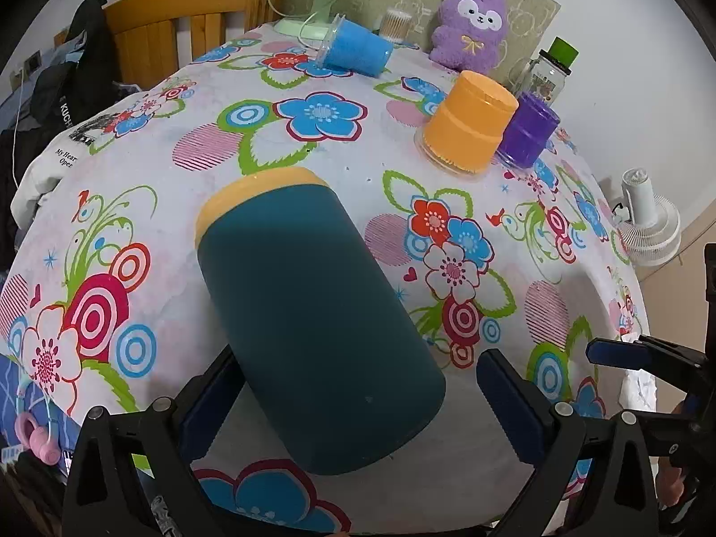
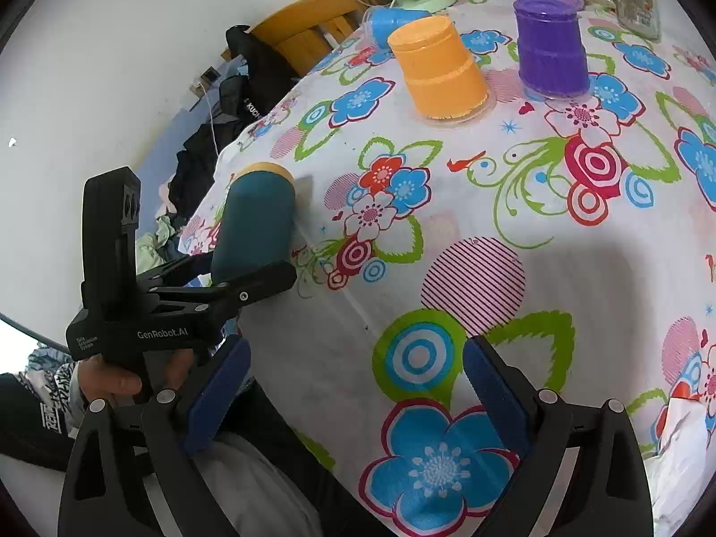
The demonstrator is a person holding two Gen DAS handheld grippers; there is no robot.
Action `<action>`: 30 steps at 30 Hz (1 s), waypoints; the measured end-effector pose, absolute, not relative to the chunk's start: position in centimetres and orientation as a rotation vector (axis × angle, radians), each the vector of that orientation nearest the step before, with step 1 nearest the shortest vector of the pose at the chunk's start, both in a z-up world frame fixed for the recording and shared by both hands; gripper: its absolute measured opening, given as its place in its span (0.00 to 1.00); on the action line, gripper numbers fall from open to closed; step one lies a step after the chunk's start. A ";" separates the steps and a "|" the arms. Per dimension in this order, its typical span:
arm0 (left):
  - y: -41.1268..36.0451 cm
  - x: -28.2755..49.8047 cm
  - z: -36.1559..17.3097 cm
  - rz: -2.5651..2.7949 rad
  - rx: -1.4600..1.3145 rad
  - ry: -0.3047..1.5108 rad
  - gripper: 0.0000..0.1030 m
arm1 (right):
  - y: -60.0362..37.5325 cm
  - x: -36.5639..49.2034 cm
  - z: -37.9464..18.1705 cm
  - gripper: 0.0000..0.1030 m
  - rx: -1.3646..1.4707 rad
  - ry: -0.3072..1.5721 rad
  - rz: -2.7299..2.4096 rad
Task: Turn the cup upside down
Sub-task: 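Rotate the held teal cup with the left gripper so its yellow rim faces down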
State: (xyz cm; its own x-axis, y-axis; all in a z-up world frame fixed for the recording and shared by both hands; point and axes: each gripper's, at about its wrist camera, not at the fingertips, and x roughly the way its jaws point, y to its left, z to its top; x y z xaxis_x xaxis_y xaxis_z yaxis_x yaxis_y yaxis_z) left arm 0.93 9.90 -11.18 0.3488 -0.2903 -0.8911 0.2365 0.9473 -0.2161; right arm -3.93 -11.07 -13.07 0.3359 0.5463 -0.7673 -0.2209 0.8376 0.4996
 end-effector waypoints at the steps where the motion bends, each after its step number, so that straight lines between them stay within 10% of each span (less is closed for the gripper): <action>1: 9.9 0.9 -11.2 -0.341 -0.052 1.164 1.00 | -11.1 -3.9 -13.1 0.94 0.334 1.124 0.512; 30: 10.9 0.2 -9.7 -0.349 -0.016 1.093 0.76 | -10.4 -4.2 -13.0 0.94 0.336 1.129 0.512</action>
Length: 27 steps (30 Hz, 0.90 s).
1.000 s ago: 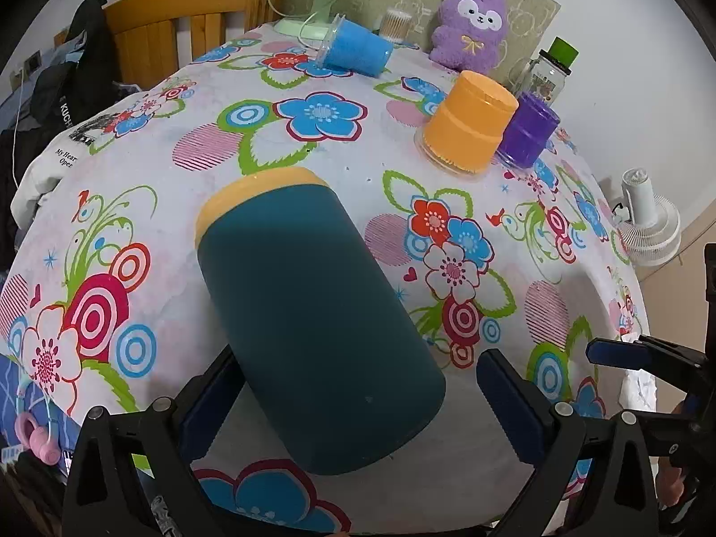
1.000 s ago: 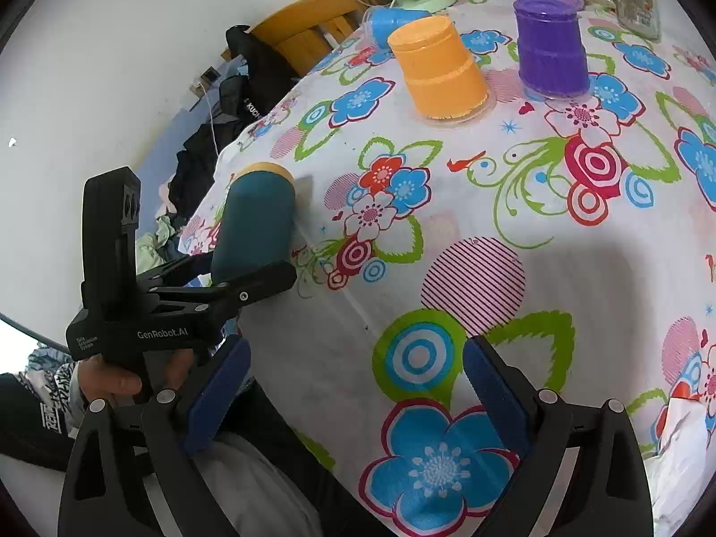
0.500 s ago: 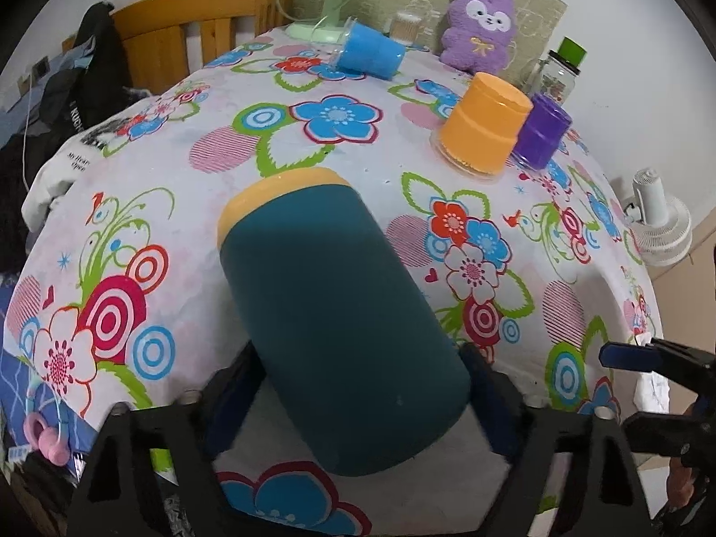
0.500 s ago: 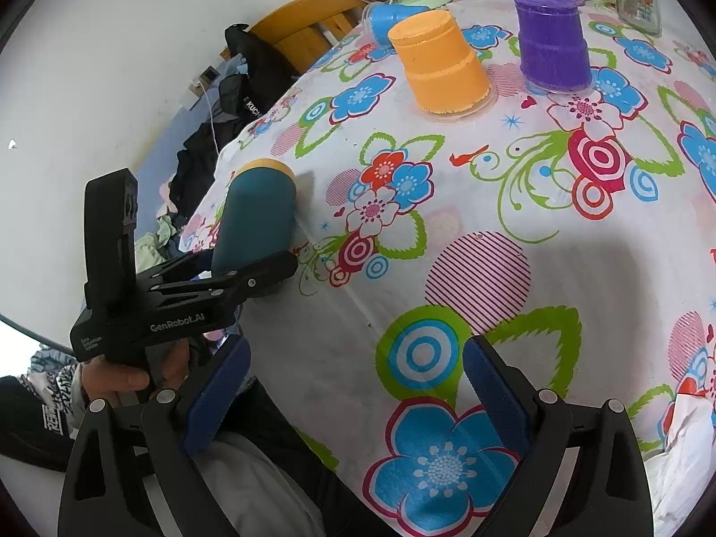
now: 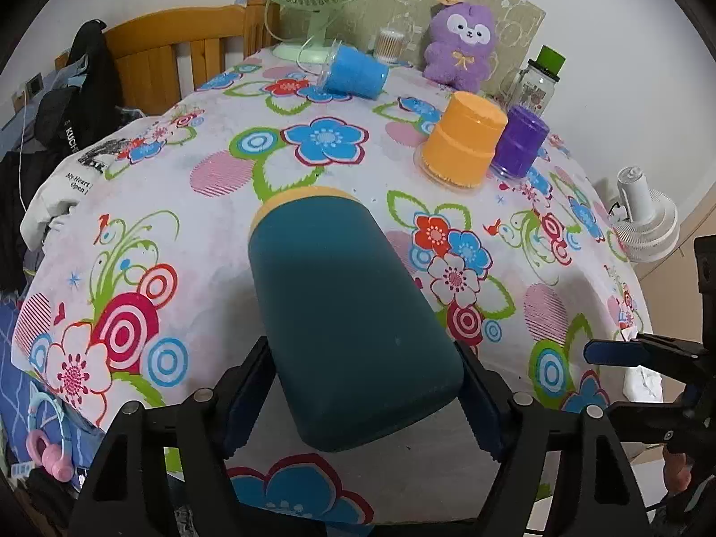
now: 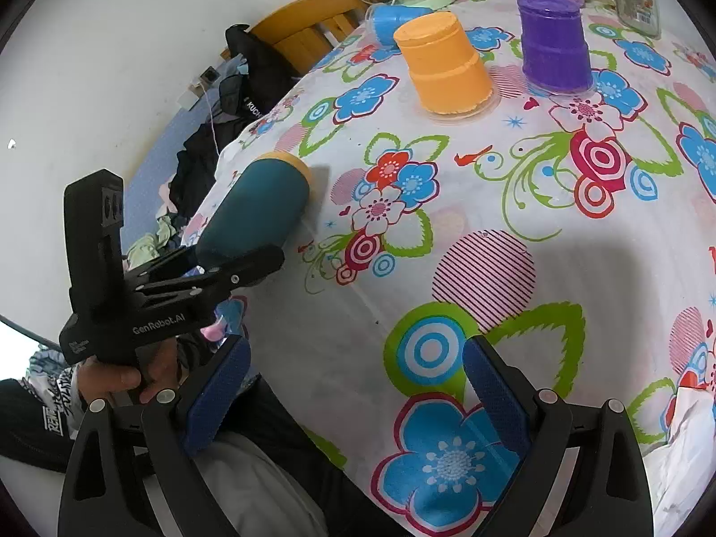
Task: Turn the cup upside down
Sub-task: 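Rotate the held teal cup with the left gripper so its yellow rim faces down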
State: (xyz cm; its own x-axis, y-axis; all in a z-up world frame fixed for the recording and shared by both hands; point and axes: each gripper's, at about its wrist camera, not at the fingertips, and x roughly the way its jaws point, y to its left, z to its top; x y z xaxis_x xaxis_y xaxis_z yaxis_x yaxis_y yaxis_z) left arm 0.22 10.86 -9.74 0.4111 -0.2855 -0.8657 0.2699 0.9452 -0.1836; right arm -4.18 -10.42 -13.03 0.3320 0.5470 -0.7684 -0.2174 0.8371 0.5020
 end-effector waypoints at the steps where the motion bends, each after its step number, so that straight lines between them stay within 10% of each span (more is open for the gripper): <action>1: 11.0 0.2 -9.6 -0.351 -0.019 1.090 0.75 | -10.4 -4.2 -13.0 0.94 0.335 1.129 0.512; 27: 12.7 0.2 -5.9 -0.354 -0.048 0.968 0.68 | -8.9 -4.6 -12.6 0.94 0.313 1.134 0.521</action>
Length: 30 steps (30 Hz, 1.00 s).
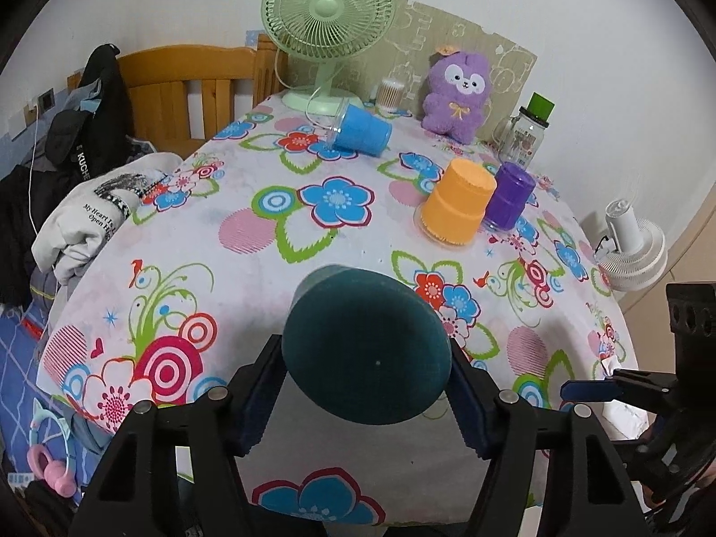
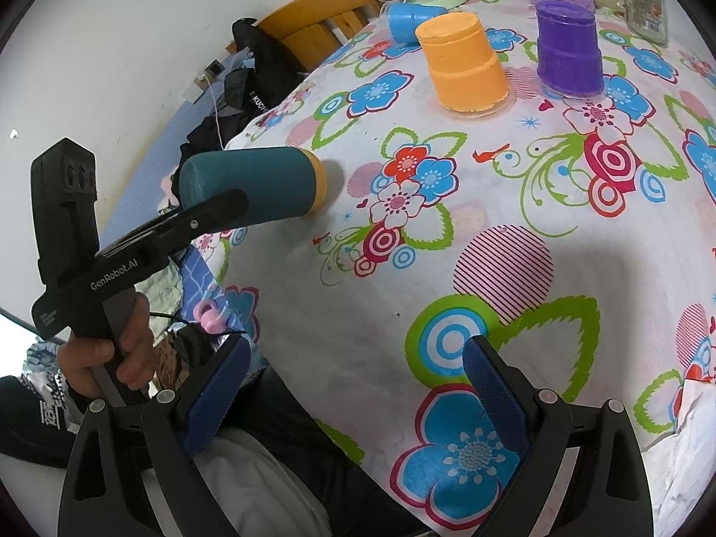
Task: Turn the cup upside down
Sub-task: 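Rotate the held teal cup with the left gripper so its yellow rim faces down, then lower the teal cup rim-down onto the table and open the left gripper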
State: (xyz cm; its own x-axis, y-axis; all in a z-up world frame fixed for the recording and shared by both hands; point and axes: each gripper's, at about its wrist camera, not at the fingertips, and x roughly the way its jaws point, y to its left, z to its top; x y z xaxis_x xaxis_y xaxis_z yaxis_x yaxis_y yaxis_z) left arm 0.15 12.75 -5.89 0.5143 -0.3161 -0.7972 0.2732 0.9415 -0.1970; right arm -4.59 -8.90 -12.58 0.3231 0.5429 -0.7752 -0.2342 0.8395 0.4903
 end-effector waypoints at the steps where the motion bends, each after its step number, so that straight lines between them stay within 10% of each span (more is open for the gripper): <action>1: 12.8 0.2 -5.9 -0.355 -0.049 0.968 0.67 | -8.9 -4.5 -12.6 0.94 0.312 1.135 0.522; 30: 13.9 0.7 -2.2 -0.384 -0.071 0.889 0.63 | -7.3 -4.2 -12.2 0.94 0.286 1.144 0.537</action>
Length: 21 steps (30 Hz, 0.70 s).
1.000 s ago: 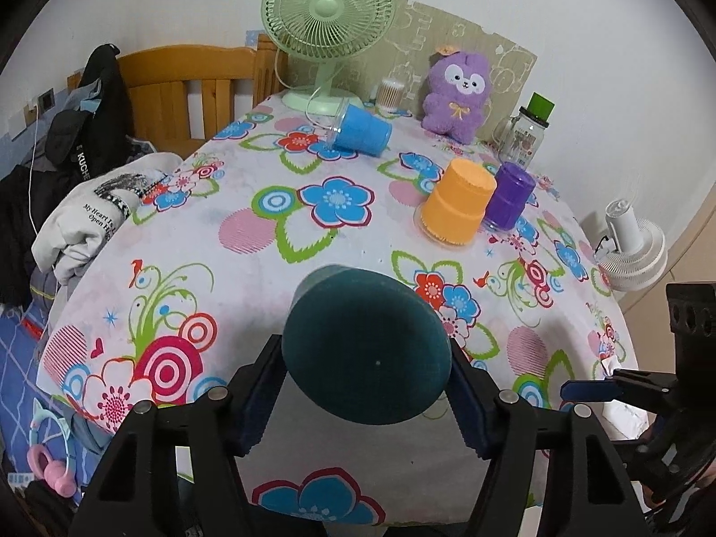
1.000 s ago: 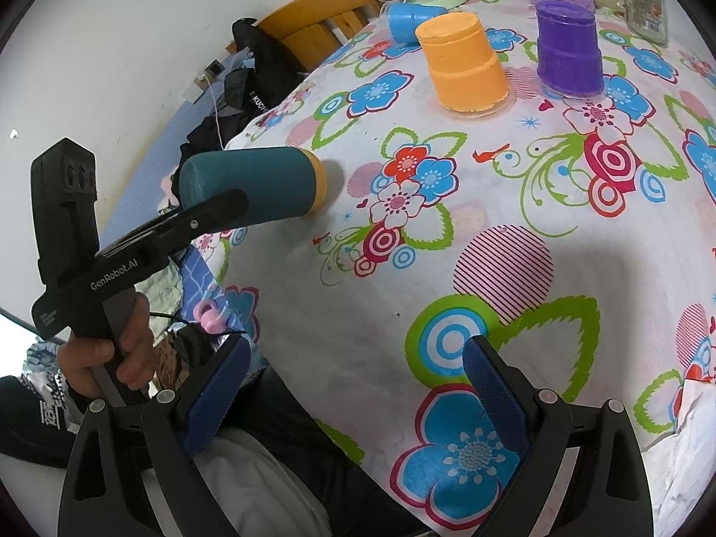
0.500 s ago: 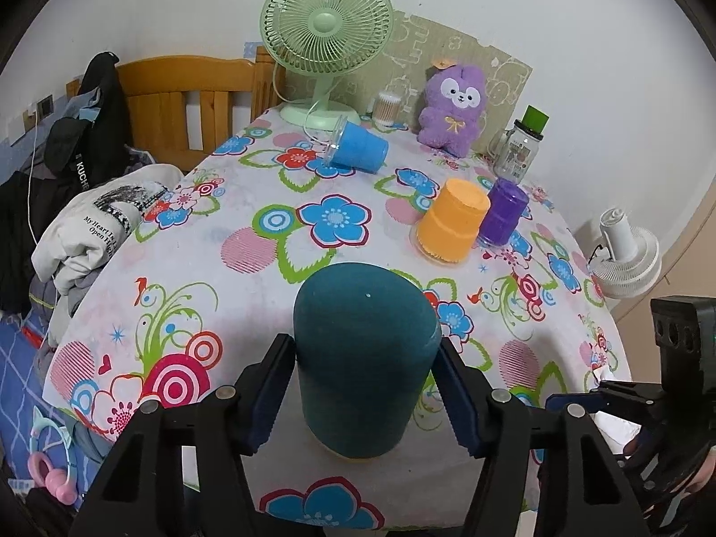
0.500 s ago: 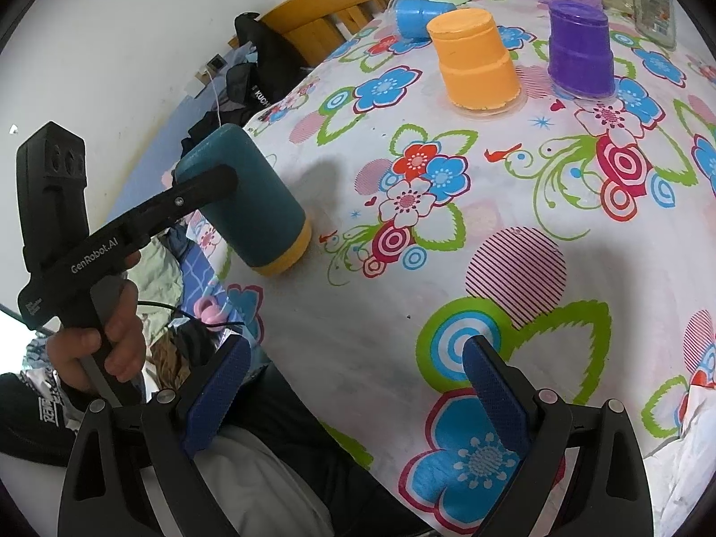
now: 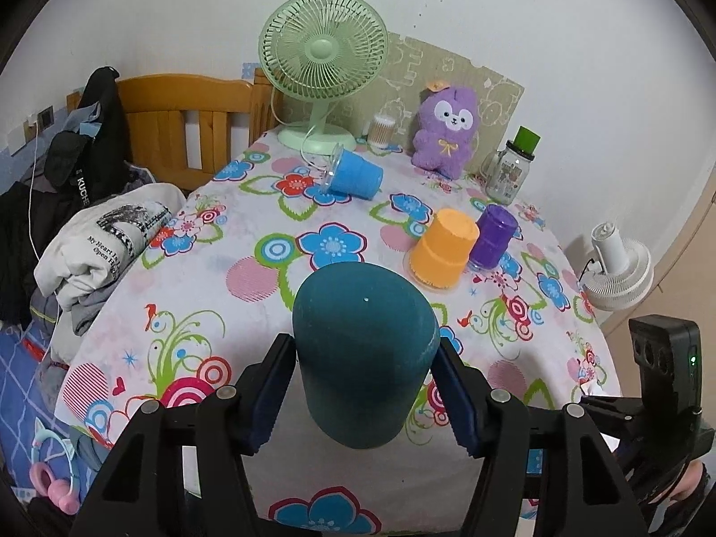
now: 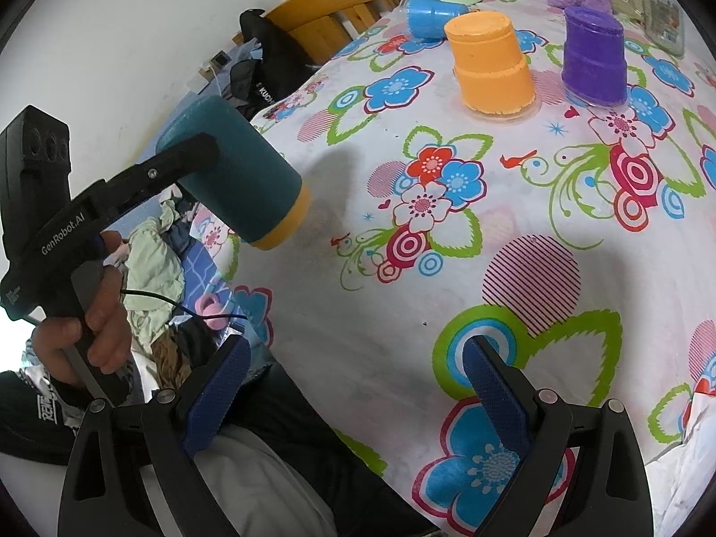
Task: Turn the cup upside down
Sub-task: 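Lower the teal cup rim-down onto the table and open the left gripper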
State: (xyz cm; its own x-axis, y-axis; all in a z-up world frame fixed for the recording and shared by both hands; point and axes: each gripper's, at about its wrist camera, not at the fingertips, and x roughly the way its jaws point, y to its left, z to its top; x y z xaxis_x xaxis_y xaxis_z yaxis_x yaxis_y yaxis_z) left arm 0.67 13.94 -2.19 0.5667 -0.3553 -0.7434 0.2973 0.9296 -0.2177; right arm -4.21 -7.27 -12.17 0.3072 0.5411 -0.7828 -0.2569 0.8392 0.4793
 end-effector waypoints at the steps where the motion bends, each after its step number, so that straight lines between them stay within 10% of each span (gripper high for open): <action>1: 13.9 0.7 -2.1 -0.384 -0.070 0.887 0.63 | -7.3 -4.2 -12.1 0.94 0.286 1.143 0.536; 21: 14.1 0.1 0.3 -0.396 -0.062 0.818 0.56 | -4.7 -4.3 -6.0 0.94 0.196 0.911 0.437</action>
State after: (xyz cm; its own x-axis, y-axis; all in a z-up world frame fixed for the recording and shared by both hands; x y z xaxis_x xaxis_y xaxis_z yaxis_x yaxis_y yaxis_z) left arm 0.08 14.12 0.28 0.6146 -0.3666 -0.6985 0.3196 0.9252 -0.2044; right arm -4.33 -4.67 -6.02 0.5330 0.4456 -0.7193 -0.2824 0.8950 0.3452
